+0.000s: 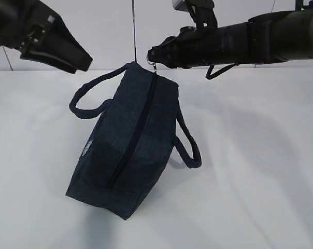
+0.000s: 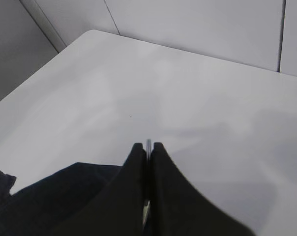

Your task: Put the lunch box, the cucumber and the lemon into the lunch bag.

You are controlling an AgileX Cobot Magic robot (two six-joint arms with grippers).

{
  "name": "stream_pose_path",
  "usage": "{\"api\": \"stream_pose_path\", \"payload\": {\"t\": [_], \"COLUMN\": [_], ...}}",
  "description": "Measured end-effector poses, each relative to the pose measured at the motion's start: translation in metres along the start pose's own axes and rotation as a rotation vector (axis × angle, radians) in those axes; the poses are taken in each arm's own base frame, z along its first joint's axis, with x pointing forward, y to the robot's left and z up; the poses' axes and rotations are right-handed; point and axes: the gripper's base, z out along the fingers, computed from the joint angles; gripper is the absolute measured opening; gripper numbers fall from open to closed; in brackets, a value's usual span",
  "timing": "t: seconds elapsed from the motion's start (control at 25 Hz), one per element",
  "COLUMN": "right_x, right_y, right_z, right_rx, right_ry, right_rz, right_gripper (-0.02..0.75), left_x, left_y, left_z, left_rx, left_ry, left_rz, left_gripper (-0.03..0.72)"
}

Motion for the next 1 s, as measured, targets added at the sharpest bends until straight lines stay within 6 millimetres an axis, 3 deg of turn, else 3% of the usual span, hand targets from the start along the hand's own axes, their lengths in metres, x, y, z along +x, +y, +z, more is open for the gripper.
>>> {"api": "stream_pose_path", "payload": {"t": [0.28,0.72,1.0], "right_x": [0.0,0.0,0.0], "right_y": [0.0,0.0,0.001], "right_z": [0.0,0.0,0.0], "right_rx": [-0.001,-0.001,-0.013], "right_ry": [0.0,0.0,0.0], "right_rz": [0.0,0.008,0.013], "right_gripper": [0.0,0.0,0.0], "left_x": [-0.012,-0.026,-0.024], "left_y": [-0.013,-0.027,-0.02], "left_z": [0.032,0.054,0.066], "left_rx": [-0.059,-0.084,-0.137], "left_ry": [0.108,0.143,0.178], "left_rz": [0.044,0.057,0.041], "left_gripper": [0.3,0.3,0.3]}}
